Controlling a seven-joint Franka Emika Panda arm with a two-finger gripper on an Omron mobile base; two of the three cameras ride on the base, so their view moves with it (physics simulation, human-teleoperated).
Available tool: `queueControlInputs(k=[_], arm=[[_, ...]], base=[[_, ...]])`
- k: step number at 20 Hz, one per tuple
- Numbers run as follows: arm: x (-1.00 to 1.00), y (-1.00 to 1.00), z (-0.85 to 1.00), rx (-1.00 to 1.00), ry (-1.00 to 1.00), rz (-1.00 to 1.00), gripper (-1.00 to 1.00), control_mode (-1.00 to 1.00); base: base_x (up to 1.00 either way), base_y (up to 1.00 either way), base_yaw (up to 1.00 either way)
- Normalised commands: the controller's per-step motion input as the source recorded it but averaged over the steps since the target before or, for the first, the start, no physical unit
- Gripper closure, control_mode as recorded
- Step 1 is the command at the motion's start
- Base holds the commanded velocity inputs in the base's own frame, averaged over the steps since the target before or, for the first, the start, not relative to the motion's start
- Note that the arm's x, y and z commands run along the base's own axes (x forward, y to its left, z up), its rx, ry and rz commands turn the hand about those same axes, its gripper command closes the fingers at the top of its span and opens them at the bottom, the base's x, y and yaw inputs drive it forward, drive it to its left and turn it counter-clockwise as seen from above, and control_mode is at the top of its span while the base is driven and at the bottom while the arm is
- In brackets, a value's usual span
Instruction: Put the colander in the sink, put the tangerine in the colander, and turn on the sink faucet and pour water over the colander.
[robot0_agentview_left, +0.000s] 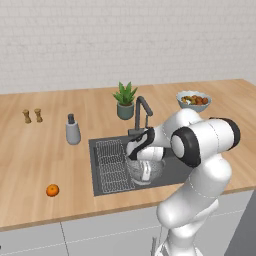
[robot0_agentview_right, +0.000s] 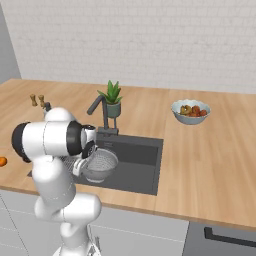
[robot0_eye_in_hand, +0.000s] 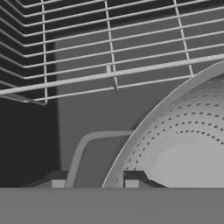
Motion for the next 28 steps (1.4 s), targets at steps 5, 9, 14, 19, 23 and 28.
queueControlInputs(k=[5,9,14,19,23,28], arm=[[0.17,0.00,-0.42,-0.01,-0.05,0.03,1.00,-1.00],[0.00,0.00,-0.43,-0.03,-0.15,0.00,1.00,-1.00],[0.00,0.00,-0.27,-0.01,-0.13,0.00,1.00,-1.00],[0.00,0.00,-0.02,0.00,-0.01,0.00,-1.00,-1.00],[0.00,0.00,0.00,0.00,0.00,0.00,-1.00,-1.00],[0.01,0.00,0.11,0.00,0.00,0.00,-1.00,-1.00]], base=[[0.00,0.00,0.00],[0.00,0.00,0.00],[0.00,0.00,0.00],[0.00,0.00,0.00],[0.00,0.00,0.00],[0.00,0.00,0.00]])
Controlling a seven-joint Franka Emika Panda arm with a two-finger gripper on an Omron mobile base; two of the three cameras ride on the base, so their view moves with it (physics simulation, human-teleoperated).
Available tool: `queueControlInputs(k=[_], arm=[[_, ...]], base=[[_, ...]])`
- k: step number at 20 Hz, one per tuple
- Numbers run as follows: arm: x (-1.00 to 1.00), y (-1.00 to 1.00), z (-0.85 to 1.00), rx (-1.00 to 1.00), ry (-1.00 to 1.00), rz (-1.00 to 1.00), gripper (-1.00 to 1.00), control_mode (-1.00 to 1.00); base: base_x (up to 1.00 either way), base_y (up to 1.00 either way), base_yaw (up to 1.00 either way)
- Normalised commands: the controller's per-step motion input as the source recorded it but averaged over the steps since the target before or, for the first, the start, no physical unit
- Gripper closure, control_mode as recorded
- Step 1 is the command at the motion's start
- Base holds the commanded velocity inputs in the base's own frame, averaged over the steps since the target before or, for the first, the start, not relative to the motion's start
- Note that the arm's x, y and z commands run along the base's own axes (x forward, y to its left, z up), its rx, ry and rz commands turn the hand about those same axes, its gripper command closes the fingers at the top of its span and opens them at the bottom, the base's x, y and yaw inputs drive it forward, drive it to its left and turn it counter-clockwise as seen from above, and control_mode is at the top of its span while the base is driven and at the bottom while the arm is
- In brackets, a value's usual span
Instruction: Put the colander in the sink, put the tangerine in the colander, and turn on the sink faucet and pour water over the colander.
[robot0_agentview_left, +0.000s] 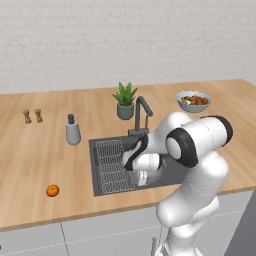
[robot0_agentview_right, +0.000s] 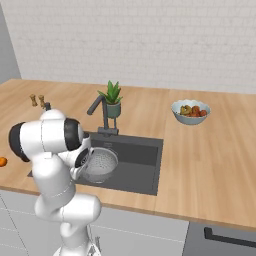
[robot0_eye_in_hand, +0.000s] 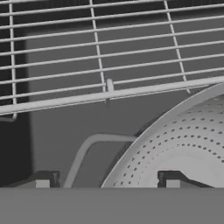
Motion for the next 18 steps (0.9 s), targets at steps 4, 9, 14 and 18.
queueControlInputs(k=[4,9,14,18], arm=[[0.00,0.00,0.45,0.00,-0.03,-0.03,-1.00,-1.00],[-0.29,0.00,0.55,0.00,-0.03,-0.05,-1.00,-1.00],[-0.62,0.00,0.58,-0.01,0.00,-0.12,-1.00,-1.00],[-0.84,0.00,0.44,0.00,0.00,-0.22,-1.00,-1.00]], base=[[0.00,0.00,0.00],[0.00,0.00,0.00],[0.00,0.00,0.00],[0.00,0.00,0.00]])
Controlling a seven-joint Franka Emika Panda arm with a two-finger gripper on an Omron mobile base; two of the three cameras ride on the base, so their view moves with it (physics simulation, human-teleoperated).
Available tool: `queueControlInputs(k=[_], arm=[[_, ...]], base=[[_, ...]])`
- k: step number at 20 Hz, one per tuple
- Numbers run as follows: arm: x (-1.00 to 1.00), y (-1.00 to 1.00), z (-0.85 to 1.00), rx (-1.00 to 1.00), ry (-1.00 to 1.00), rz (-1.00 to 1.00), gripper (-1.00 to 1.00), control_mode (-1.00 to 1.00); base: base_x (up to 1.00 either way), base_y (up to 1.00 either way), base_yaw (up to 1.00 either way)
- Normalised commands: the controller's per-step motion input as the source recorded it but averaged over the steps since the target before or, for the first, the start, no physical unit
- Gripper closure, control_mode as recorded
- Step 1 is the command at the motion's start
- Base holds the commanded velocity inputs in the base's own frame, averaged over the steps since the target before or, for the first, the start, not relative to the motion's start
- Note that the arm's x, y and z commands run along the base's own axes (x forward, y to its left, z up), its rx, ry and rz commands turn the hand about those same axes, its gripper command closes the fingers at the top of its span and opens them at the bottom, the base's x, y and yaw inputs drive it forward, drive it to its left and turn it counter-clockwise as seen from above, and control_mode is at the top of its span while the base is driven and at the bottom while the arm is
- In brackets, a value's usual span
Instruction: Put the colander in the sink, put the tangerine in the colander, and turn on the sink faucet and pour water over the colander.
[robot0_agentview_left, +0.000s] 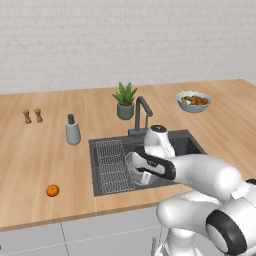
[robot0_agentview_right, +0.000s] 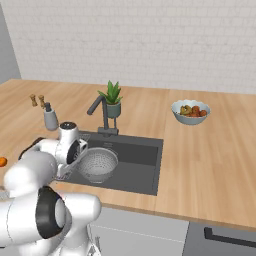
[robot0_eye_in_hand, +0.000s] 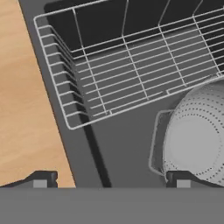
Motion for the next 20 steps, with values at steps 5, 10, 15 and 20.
queueControlInputs(k=[5,10,15,20], arm=[[-0.69,0.00,0.52,0.00,0.00,-0.28,-1.00,-1.00],[-0.22,0.08,0.76,0.00,0.00,-0.35,-1.00,-1.00],[0.00,0.05,0.79,0.00,0.00,-0.32,-1.00,-1.00],[-0.11,0.02,0.75,0.00,0.03,-0.29,-1.00,-1.00]], base=[[0.00,0.00,0.00],[0.00,0.00,0.00],[0.00,0.00,0.00],[0.00,0.00,0.00]])
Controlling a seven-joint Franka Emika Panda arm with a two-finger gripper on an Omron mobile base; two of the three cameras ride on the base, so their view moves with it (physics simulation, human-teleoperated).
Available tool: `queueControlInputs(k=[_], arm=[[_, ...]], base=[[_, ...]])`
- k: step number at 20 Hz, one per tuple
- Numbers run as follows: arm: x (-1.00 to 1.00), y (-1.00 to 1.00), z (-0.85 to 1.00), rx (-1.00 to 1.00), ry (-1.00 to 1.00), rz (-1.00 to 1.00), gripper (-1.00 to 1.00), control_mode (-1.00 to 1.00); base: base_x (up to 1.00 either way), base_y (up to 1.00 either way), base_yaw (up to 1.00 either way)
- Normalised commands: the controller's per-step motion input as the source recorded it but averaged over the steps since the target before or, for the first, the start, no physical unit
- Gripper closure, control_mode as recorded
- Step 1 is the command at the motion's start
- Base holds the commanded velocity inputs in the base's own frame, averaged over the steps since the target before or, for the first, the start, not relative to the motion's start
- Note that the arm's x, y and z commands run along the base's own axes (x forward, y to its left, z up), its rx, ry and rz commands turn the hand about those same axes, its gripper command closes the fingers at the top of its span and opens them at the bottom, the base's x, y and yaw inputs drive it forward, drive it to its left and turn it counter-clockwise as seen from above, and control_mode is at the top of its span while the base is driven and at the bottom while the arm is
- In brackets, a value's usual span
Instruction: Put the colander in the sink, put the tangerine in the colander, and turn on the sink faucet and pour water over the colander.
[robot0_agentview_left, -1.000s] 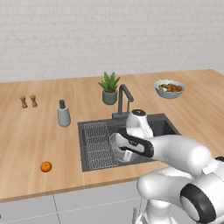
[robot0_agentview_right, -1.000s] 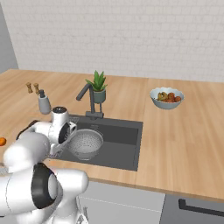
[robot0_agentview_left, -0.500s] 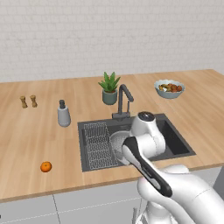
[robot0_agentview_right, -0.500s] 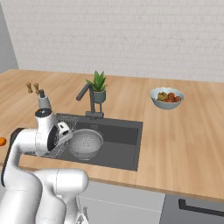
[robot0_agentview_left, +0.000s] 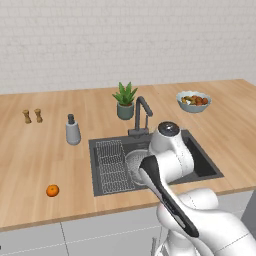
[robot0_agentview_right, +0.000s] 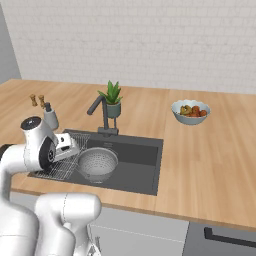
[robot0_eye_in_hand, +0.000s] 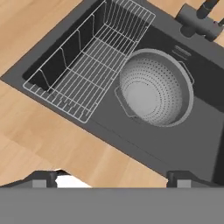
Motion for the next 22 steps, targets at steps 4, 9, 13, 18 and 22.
queueControlInputs(k=[4,9,13,18,22], arm=[[-0.45,0.09,0.54,0.00,0.05,-0.22,-1.00,-1.00],[-0.40,0.27,0.46,0.00,0.07,-0.17,-1.00,-1.00],[-0.34,0.62,0.21,0.00,0.01,-0.11,-1.00,-1.00],[-0.33,0.74,0.09,0.00,0.00,-0.05,-1.00,-1.00],[-0.26,0.70,0.10,0.00,0.00,-0.03,-1.00,-1.00]], base=[[0.00,0.00,0.00],[0.00,0.00,0.00],[0.00,0.00,0.00],[0.00,0.00,0.00],[0.00,0.00,0.00]])
